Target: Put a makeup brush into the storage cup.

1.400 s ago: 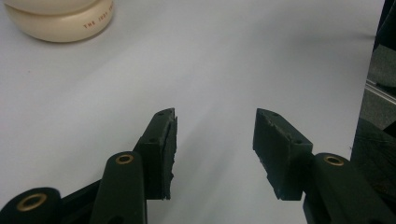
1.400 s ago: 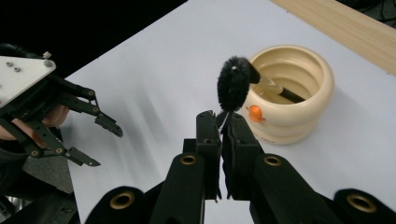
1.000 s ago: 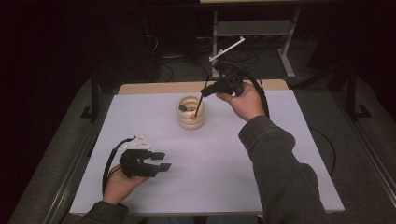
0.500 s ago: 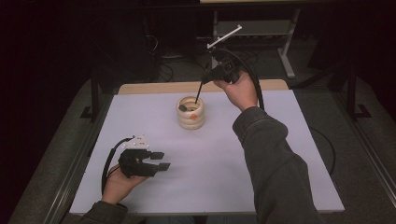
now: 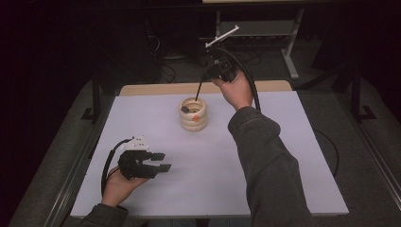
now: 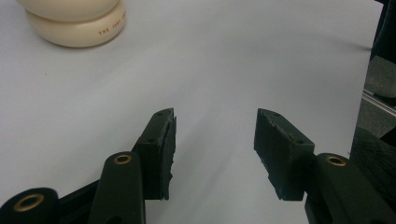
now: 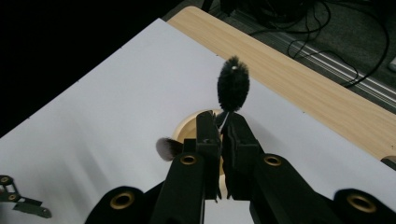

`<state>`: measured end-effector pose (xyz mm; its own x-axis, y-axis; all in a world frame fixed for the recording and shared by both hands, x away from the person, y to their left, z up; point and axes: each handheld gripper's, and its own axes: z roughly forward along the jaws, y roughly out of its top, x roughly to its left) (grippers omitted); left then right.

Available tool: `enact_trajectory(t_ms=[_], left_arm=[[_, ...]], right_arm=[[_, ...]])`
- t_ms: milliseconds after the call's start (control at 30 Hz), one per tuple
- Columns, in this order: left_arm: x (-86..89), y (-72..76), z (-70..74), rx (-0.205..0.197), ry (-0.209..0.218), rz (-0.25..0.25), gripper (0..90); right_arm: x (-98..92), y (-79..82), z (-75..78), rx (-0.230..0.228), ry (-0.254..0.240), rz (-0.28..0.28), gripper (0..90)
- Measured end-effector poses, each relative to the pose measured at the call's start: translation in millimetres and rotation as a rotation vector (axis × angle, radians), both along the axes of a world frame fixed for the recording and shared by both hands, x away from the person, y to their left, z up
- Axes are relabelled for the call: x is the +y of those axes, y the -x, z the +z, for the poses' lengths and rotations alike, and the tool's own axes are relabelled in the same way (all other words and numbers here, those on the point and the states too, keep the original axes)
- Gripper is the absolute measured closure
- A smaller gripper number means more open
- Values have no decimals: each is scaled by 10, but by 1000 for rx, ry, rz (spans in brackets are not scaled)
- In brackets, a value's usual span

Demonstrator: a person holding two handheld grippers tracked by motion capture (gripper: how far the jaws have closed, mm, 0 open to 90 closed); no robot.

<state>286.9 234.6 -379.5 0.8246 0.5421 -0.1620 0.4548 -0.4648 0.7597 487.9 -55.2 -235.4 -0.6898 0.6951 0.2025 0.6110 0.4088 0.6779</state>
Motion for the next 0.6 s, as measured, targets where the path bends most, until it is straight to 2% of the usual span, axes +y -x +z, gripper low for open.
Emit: enact_trajectory(t_ms=[167,433,600], left_arm=[[0,0,-1,1,-1,0,476],[11,-10,-4,0,0,8,443],[3,-9,-10,1,-7,12,435]], right_arm=[[50,-23,-60,-2,20,-6,846],[67,-40,-159,-13,9,-5,846],[71,-49,-200,3,-4,-18,847]])
